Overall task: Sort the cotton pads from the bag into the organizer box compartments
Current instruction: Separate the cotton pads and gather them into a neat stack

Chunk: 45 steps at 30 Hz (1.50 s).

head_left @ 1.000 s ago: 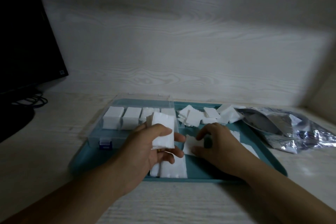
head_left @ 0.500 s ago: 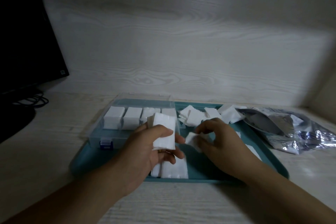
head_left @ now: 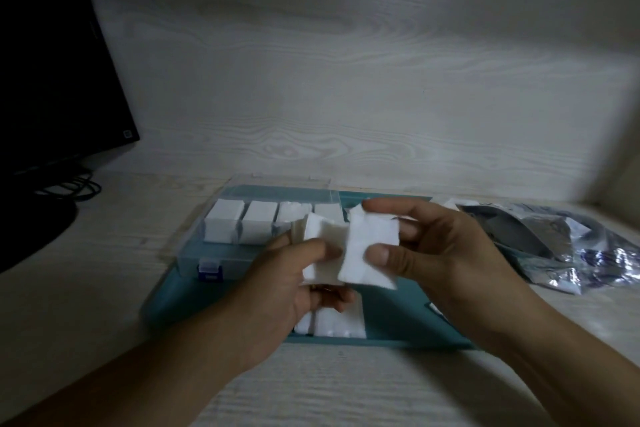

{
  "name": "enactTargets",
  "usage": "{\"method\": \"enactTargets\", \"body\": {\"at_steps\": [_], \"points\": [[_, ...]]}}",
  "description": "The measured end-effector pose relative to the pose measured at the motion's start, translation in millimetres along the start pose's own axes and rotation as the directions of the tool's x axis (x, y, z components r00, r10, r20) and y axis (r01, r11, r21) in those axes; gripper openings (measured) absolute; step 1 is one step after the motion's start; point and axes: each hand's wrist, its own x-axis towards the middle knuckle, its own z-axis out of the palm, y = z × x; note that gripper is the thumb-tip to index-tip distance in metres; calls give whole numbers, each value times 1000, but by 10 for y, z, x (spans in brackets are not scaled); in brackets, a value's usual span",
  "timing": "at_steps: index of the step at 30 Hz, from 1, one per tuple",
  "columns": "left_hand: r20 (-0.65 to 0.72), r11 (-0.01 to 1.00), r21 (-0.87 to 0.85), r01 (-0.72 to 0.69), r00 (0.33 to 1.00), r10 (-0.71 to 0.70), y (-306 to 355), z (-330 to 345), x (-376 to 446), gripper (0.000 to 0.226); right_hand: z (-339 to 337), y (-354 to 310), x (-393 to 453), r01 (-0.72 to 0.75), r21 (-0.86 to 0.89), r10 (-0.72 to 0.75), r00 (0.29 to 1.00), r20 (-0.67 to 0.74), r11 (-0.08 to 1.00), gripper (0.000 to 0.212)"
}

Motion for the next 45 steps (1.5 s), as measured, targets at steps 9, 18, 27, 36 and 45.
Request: {"method": "enactTargets", "body": {"at_steps": [9,18,27,36,45], "points": [[67,1000,-10,-18,998,19,-30,92,9,56,119,158,6,-2,-62,-4,996,-91,998,29],[136,995,-87,52,990,-40,-48,70,36,67,180,177,-16,-6,-55,-3,986,-168,998,27],[157,998,-46,50,987,-42,-68,49,31,68,202,191,-65,13,-237,-62,978,-201,971,27],[188,999,44,4,982,-12,-68,62,-10,63,224,212,-96,9,-363,-87,976,-199,932,34],[86,1000,-3,12,996,-12,-83,50,-20,52,138,290,-43,36,-333,-119,965,-233,942,18]]}}
